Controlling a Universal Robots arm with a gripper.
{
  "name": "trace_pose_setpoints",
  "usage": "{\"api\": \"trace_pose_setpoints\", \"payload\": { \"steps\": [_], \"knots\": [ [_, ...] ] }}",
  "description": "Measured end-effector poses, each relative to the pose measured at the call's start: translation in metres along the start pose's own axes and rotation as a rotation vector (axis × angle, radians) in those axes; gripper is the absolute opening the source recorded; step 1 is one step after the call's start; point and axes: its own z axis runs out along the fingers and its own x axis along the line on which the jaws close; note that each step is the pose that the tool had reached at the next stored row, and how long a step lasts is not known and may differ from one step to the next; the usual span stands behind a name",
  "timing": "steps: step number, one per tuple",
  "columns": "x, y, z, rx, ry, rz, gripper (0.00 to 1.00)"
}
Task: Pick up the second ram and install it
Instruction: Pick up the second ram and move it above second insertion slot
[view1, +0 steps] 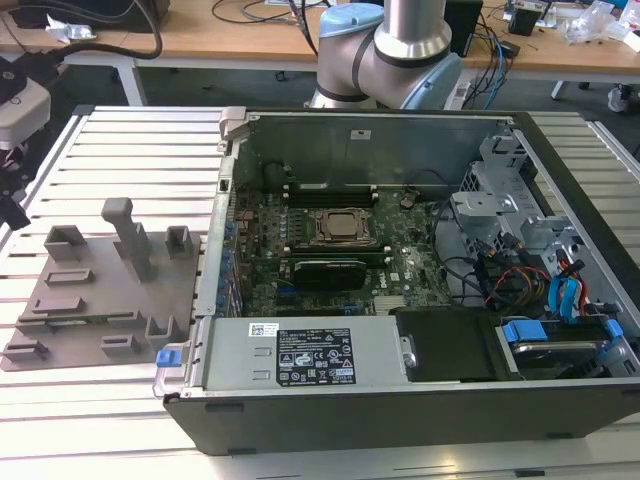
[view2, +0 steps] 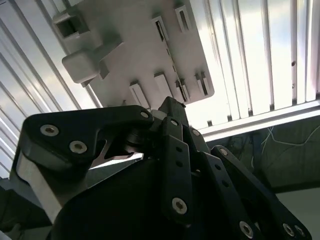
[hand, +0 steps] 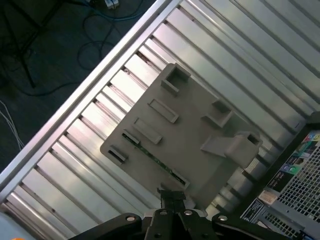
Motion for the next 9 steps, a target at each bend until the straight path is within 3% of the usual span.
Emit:
{"api": "trace_pose_setpoints", "payload": {
  "steps": [9],
  "knots": [
    [0.0, 0.0, 0.0, -0.0027, 0.0053, -0.115, 0.1]
  ]
}}
